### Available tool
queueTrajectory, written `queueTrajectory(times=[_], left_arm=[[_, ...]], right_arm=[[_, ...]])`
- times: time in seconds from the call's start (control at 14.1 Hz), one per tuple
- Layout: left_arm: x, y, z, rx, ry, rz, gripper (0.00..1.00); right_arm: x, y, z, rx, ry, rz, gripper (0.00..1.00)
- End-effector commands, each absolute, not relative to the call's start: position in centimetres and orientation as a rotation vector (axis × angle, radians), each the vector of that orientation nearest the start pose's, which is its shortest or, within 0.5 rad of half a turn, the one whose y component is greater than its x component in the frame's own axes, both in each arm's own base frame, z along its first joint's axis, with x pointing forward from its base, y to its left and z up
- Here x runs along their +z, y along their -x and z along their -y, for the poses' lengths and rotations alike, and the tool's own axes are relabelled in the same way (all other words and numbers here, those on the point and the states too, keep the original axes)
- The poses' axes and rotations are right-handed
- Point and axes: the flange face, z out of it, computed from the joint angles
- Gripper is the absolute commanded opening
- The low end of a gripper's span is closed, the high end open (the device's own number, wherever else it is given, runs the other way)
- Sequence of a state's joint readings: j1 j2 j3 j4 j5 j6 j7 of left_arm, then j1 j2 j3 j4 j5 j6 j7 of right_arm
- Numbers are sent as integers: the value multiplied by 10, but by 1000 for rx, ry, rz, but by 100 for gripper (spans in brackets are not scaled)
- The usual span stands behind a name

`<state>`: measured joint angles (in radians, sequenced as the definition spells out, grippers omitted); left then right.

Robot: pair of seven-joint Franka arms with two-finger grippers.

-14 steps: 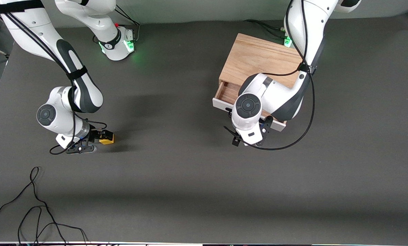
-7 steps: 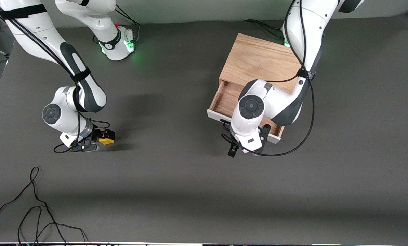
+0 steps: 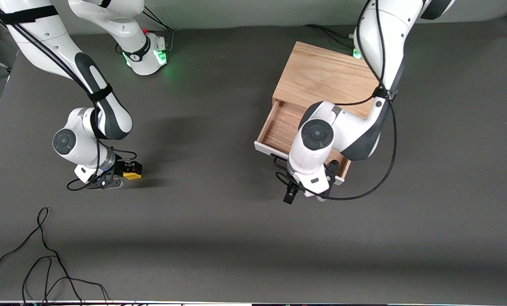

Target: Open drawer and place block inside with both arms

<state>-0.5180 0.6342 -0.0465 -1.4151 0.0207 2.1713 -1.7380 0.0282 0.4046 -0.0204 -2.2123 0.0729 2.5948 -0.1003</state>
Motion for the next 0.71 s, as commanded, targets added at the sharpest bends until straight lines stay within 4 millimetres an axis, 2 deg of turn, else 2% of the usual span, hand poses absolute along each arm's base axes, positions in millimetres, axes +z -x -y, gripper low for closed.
queueTrajectory(times=[0.0,0.07,0.21,0.35,0.5,0.64], left_arm=[[396,-627,362,-79,2684,1812,100],[415,-632,347,-81,2671,1833,100],[460,-631,321,-79,2729,1754,100],[496,-628,284,-43,2788,1628,100],[531,-621,236,44,2870,1456,100],[558,-613,185,116,2922,1293,100]], right_arm=[[193,-549,-5,11,3103,64,63],[194,-549,-5,13,3102,64,58],[195,-549,-5,13,3102,65,48],[198,-550,-6,9,3101,69,45],[203,-552,-7,6,3100,70,44],[215,-556,-14,28,3093,64,44]])
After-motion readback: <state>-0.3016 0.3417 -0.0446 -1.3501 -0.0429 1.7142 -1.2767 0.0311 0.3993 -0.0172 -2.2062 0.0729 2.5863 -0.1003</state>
